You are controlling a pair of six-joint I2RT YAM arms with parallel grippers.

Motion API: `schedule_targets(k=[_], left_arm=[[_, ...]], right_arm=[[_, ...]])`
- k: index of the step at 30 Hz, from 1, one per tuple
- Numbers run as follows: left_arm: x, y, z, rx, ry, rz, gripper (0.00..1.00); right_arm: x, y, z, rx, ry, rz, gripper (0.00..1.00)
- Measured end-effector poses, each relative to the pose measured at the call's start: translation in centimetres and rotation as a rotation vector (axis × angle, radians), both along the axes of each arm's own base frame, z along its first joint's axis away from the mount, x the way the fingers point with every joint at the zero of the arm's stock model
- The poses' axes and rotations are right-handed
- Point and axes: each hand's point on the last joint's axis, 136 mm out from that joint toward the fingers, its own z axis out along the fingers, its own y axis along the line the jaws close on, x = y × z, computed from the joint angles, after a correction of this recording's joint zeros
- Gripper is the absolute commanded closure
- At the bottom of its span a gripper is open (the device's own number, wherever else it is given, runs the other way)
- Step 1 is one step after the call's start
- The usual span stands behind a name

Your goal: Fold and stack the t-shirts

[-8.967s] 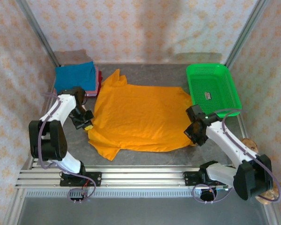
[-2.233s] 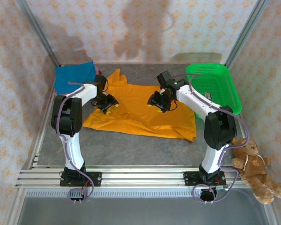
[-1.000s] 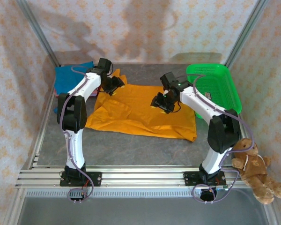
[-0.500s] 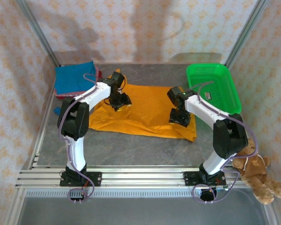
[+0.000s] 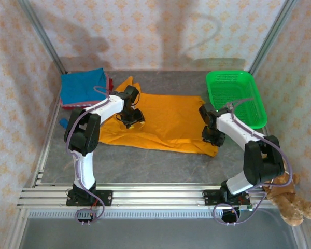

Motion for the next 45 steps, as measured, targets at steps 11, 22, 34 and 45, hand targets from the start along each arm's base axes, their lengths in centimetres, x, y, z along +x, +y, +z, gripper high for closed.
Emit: schedule_targets(k=[11,22,34,45], left_arm=[[-0.1,-0.2,0.0,0.003,-0.002,-0.005,0.47],[0.0,0.1,-0.1,0.020,-0.006,-0.003,0.48],[-0.6,0.4,-0.7,0.027,0.014,-0.004,0.48],[-0.7,0.4,-0.8,0.028,0.016,-0.004,0.48]], right_arm=[[0.5,-0.6,-1.7,0.001,-0.057,-0.018,0.69],[1.8,-0.6,-2.8,0.002,-0.133,-0.020,0.74],[1.9,-0.9,-1.5,0.002,-0.221,0.012,0.67],[2.0,-0.2,-0.6,-0.075,-0.240,0.131,0.67]])
